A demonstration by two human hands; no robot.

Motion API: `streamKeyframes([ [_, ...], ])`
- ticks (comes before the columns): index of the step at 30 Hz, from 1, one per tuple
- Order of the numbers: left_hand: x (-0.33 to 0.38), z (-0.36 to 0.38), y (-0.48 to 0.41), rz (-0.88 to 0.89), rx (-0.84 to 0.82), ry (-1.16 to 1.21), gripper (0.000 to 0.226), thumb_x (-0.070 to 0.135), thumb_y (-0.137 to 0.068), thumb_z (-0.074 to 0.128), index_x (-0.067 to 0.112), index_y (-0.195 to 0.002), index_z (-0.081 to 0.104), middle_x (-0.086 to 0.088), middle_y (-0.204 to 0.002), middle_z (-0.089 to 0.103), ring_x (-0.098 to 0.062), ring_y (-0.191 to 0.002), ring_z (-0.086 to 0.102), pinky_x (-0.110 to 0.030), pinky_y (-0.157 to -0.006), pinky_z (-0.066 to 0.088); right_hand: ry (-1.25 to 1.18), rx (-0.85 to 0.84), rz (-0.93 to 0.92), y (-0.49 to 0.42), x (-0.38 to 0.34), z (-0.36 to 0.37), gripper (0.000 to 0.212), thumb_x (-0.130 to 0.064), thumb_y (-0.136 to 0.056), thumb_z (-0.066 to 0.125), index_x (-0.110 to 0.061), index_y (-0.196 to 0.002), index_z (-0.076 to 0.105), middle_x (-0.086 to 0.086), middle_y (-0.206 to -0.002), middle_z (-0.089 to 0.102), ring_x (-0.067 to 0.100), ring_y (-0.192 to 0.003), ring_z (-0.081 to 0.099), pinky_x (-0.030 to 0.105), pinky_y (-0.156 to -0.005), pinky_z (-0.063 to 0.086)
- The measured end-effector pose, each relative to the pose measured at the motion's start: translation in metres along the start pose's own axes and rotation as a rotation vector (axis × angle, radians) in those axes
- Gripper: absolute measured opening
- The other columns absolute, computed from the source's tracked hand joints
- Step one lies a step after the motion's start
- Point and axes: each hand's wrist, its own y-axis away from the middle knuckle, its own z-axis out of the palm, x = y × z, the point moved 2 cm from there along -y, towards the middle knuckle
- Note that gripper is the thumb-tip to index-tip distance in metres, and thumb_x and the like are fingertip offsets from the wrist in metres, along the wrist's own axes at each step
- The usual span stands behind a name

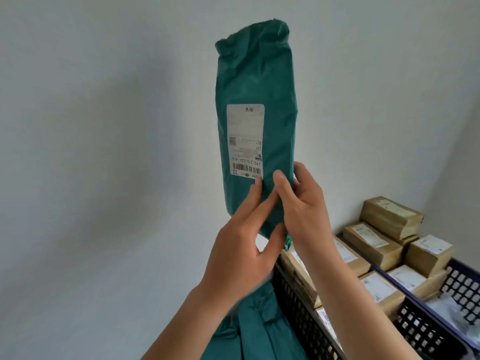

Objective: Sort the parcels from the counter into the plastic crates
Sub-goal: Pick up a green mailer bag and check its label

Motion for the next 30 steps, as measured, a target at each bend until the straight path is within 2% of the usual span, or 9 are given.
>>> streamKeyframes([
  [3, 0.002, -0.016, -0.004, 0.073, 0.147, -0.016, 0.044, 0.025, -0.104, 0.061, 0.020, -0.148, 0.060, 0.010, -0.154, 0.055, -0.002, -0.146, 0.046, -0.033, -0.117, 0.047, -0.048, 0.046, 0.038, -0.011, -0.006, -0.019, 0.018, -0.017, -0.111, 0.049, -0.015, -0.116, 0.065, 0.002, -0.112, 0.079, 0.023, -0.105, 0.076, 0.054, -0.096, 0.060],
  [6, -0.003, -0.043, -0.019, -0.024, 0.382, -0.089, 0.049, 0.026, -0.104, 0.063, 0.018, -0.151, 0.053, 0.012, -0.152, 0.054, -0.002, -0.142, 0.048, -0.022, -0.117, 0.041, -0.124, 0.032, 0.075, -0.014, -0.011, -0.031, 0.023, -0.019, -0.112, 0.047, -0.018, -0.121, 0.068, 0.001, -0.114, 0.079, 0.024, -0.106, 0.076, 0.050, -0.096, 0.060],
  [8, -0.002, -0.058, -0.028, -0.213, 0.354, 0.047, 0.056, 0.035, -0.103, 0.064, 0.027, -0.155, 0.045, 0.020, -0.152, 0.053, 0.004, -0.138, 0.051, -0.019, -0.114, 0.043, -0.185, 0.015, 0.076, -0.014, -0.016, -0.036, 0.025, -0.019, -0.112, 0.046, -0.019, -0.124, 0.068, 0.001, -0.118, 0.078, 0.023, -0.109, 0.075, 0.044, -0.094, 0.061],
  [12, 0.002, -0.063, -0.036, -0.418, 0.204, 0.438, 0.026, 0.026, -0.105, 0.061, 0.023, -0.130, 0.066, 0.020, -0.109, 0.078, 0.003, -0.100, 0.073, -0.013, -0.073, 0.057, -0.228, 0.000, 0.065, -0.012, -0.025, -0.038, 0.026, -0.019, -0.112, 0.046, -0.019, -0.126, 0.068, 0.002, -0.120, 0.078, 0.025, -0.112, 0.074, 0.042, -0.093, 0.061],
  [17, 0.002, -0.069, -0.042, -0.468, 0.186, 0.527, 0.020, 0.025, -0.103, 0.065, 0.022, -0.123, 0.068, 0.009, -0.108, 0.080, -0.011, -0.096, 0.077, -0.026, -0.064, 0.059, -0.189, 0.044, 0.075, -0.016, -0.026, -0.042, 0.024, -0.018, -0.109, 0.053, -0.018, -0.130, 0.064, 0.002, -0.121, 0.077, 0.020, -0.111, 0.074, 0.050, -0.101, 0.057],
  [21, 0.001, -0.102, -0.065, -0.307, 0.142, 0.189, 0.017, 0.023, -0.099, 0.071, 0.026, -0.116, 0.069, 0.013, -0.101, 0.079, -0.007, -0.093, 0.076, -0.035, -0.081, 0.062, 0.288, 0.354, -0.359, -0.021, -0.051, -0.073, 0.045, -0.018, -0.101, 0.068, -0.012, -0.141, 0.049, 0.001, -0.132, 0.063, 0.008, -0.120, 0.064, 0.036, -0.109, 0.053],
  [23, 0.008, -0.117, -0.077, -0.186, 0.037, -0.122, 0.017, 0.029, -0.099, 0.070, 0.034, -0.115, 0.066, 0.019, -0.100, 0.075, -0.003, -0.092, 0.071, -0.034, -0.082, 0.059, 0.519, 0.352, -0.579, -0.021, -0.070, -0.084, 0.045, -0.016, -0.100, 0.067, -0.009, -0.141, 0.049, 0.002, -0.136, 0.060, 0.009, -0.126, 0.059, 0.024, -0.113, 0.044],
  [25, 0.022, -0.125, -0.089, -0.065, -0.105, -0.449, 0.018, 0.034, -0.101, 0.065, 0.039, -0.118, 0.062, 0.019, -0.102, 0.072, -0.007, -0.090, 0.066, -0.036, -0.079, 0.055, 0.732, 0.181, -0.608, -0.023, -0.085, -0.081, 0.048, -0.028, -0.100, 0.064, -0.016, -0.144, 0.050, -0.006, -0.141, 0.055, 0.003, -0.124, 0.052, 0.007, -0.107, 0.037],
  [30, 0.046, -0.119, -0.113, 0.456, -0.416, -0.940, 0.015, 0.031, -0.104, 0.056, 0.033, -0.118, 0.058, 0.013, -0.097, 0.063, -0.014, -0.082, 0.049, -0.029, -0.087, 0.039, 1.086, -0.489, -0.233, -0.032, -0.075, -0.053, 0.070, -0.075, -0.084, 0.042, -0.046, -0.147, 0.042, -0.031, -0.139, 0.048, -0.007, -0.120, 0.052, 0.021, -0.100, 0.052],
])
